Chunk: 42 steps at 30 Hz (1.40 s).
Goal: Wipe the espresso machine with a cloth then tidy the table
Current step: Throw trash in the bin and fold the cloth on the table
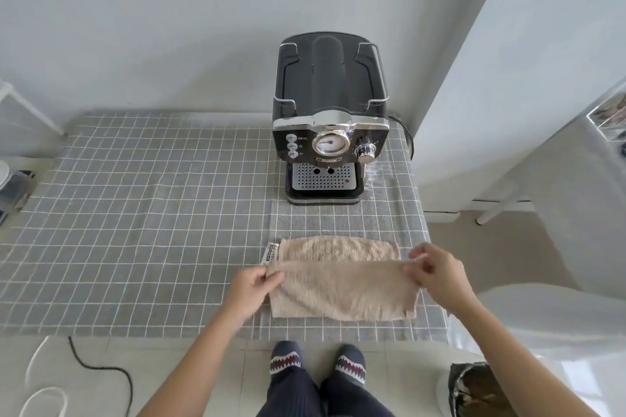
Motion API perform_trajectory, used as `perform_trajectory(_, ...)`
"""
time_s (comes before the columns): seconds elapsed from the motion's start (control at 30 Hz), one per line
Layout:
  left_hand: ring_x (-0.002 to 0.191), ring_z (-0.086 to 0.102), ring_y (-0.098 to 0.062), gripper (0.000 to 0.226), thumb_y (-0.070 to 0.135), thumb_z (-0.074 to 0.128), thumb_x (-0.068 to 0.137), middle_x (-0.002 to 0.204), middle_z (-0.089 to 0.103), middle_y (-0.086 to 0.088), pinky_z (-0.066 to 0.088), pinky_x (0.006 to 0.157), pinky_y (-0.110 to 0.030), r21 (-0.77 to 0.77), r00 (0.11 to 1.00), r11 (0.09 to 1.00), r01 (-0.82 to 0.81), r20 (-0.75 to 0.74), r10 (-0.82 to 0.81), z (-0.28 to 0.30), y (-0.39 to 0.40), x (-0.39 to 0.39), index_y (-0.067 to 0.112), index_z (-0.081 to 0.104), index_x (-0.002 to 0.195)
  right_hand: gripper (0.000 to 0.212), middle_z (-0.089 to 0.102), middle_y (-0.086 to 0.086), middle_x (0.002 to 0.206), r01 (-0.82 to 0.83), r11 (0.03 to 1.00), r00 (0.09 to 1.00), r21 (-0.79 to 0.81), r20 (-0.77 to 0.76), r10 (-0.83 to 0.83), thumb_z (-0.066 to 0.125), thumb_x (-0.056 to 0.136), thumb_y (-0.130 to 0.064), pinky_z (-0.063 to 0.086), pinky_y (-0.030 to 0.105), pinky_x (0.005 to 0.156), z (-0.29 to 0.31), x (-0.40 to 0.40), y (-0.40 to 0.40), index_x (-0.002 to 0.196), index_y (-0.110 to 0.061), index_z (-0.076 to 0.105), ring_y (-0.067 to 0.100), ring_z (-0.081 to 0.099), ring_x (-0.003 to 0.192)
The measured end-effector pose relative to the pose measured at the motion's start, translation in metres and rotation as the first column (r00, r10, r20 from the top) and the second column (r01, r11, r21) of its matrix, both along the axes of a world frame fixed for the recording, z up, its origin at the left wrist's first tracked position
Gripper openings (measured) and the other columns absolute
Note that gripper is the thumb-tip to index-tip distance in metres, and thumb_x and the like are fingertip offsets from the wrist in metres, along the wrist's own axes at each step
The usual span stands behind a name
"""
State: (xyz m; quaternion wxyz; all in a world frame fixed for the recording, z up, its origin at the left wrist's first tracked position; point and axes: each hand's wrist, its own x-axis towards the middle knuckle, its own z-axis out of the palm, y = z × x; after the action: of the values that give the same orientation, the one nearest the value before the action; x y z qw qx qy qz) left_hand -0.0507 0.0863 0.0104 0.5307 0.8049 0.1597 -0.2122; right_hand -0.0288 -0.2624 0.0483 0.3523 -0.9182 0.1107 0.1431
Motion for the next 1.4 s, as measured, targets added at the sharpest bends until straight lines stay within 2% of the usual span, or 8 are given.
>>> perform_trajectory(0.17, 0.147, 0.017, -0.023, 0.078, 0.037, 0.060, 0.089, 0.159, 0.017, -0.003, 0.020, 0.118, -0.042, 0.379, 0.982, 0.925, 0.025, 0.164, -0.094, -0.017, -0.030, 0.033, 0.020, 0.017, 0.152, 0.032, 0.068, 0.010, 0.103, 0.227, 0.961, 0.951, -0.155, -0.178, -0.253, 0.064, 0.089, -0.023, 0.053, 0.035, 0.068, -0.064, 0.019, 0.023, 0.116, -0.007, 0.056, 0.023, 0.064, 0.082)
perform_trajectory(0.43, 0.134, -0.042, -0.027, 0.075, 0.056, 0.020, 0.094, 0.136, -0.057, 0.004, -0.015, 0.109, -0.064, 0.639, 0.741, 0.455, 0.621, -0.287, -0.607, -0.066, -0.042, -0.031, 0.038, -0.042, 0.133, 0.021, 0.067, 0.010, 0.087, 0.194, 0.949, 0.925, -0.248, -0.275, -0.261, 0.059, 0.087, -0.031, 0.054, 0.043, 0.082, -0.091, 0.005, 0.048, 0.084, -0.010, 0.060, 0.033, 0.062, 0.091)
perform_trajectory(0.57, 0.145, -0.022, -0.023, 0.078, 0.072, 0.003, 0.081, 0.156, -0.025, 0.004, -0.018, 0.110, -0.054, 0.641, 0.836, 0.621, 0.451, -0.060, -0.546, -0.048, -0.047, -0.023, 0.035, -0.004, 0.150, 0.013, 0.062, 0.007, 0.076, 0.272, 0.962, 0.961, -0.027, -0.053, -0.273, 0.050, 0.086, -0.011, 0.048, 0.028, 0.050, -0.060, 0.006, 0.077, 0.095, -0.005, 0.057, 0.022, 0.060, 0.067)
perform_trajectory(0.67, 0.140, 0.036, -0.017, 0.071, 0.062, 0.015, 0.092, 0.151, 0.038, 0.002, 0.028, 0.114, -0.032, 0.183, 0.973, 0.983, 0.035, 0.218, -0.075, -0.026, -0.051, -0.015, 0.020, 0.041, 0.142, 0.016, 0.065, 0.006, 0.070, 0.101, 0.993, 0.993, 0.066, 0.057, -0.105, 0.049, 0.093, -0.010, 0.053, 0.028, 0.044, -0.034, 0.008, 0.118, 0.107, -0.008, 0.055, 0.020, 0.066, 0.059)
perform_trajectory(0.83, 0.097, 0.065, -0.023, 0.060, 0.061, 0.027, 0.093, 0.104, 0.072, -0.006, 0.052, 0.079, -0.035, -0.520, 0.808, 0.618, -0.589, -0.379, 0.451, -0.020, -0.035, 0.003, 0.018, 0.057, 0.122, 0.032, 0.069, 0.003, 0.110, -0.260, 0.936, 0.952, 0.238, -0.097, 0.289, 0.054, 0.097, -0.037, 0.052, 0.027, 0.066, -0.032, 0.005, 0.170, 0.120, -0.016, 0.057, 0.020, 0.070, 0.084)
perform_trajectory(1.03, 0.100, 0.062, -0.011, 0.065, 0.013, 0.069, 0.084, 0.118, 0.061, 0.001, 0.053, 0.082, -0.027, -0.002, 0.970, 0.970, -0.243, -0.014, 0.243, -0.050, -0.019, 0.000, 0.028, 0.039, 0.140, 0.026, 0.057, 0.012, 0.119, 0.022, 0.994, 0.989, -0.111, -0.143, -0.038, 0.047, 0.098, -0.018, 0.054, 0.039, 0.080, -0.071, 0.008, 0.158, 0.122, -0.010, 0.048, 0.029, 0.059, 0.101)
perform_trajectory(1.17, 0.097, 0.053, -0.004, 0.062, 0.004, 0.063, 0.085, 0.123, 0.051, 0.001, 0.043, 0.087, -0.013, 0.365, 0.976, 0.928, 0.071, 0.167, -0.140, -0.064, -0.017, -0.006, 0.031, 0.046, 0.138, 0.022, 0.065, 0.008, 0.092, -0.023, 0.984, 0.965, -0.177, -0.259, -0.024, 0.048, 0.098, -0.031, 0.057, 0.038, 0.065, -0.081, 0.014, 0.157, 0.104, -0.010, 0.050, 0.026, 0.065, 0.084)
perform_trajectory(1.4, 0.081, 0.049, 0.000, 0.059, -0.006, 0.049, 0.091, 0.108, 0.050, -0.002, 0.039, 0.074, 0.000, 0.334, 0.955, 0.936, 0.113, 0.223, -0.195, -0.059, -0.034, -0.003, 0.030, 0.046, 0.138, 0.015, 0.053, 0.000, 0.069, 0.045, 0.996, 0.975, -0.071, -0.216, -0.059, 0.043, 0.094, -0.018, 0.036, 0.025, 0.044, -0.078, 0.010, 0.133, 0.082, -0.013, 0.048, 0.014, 0.048, 0.056)
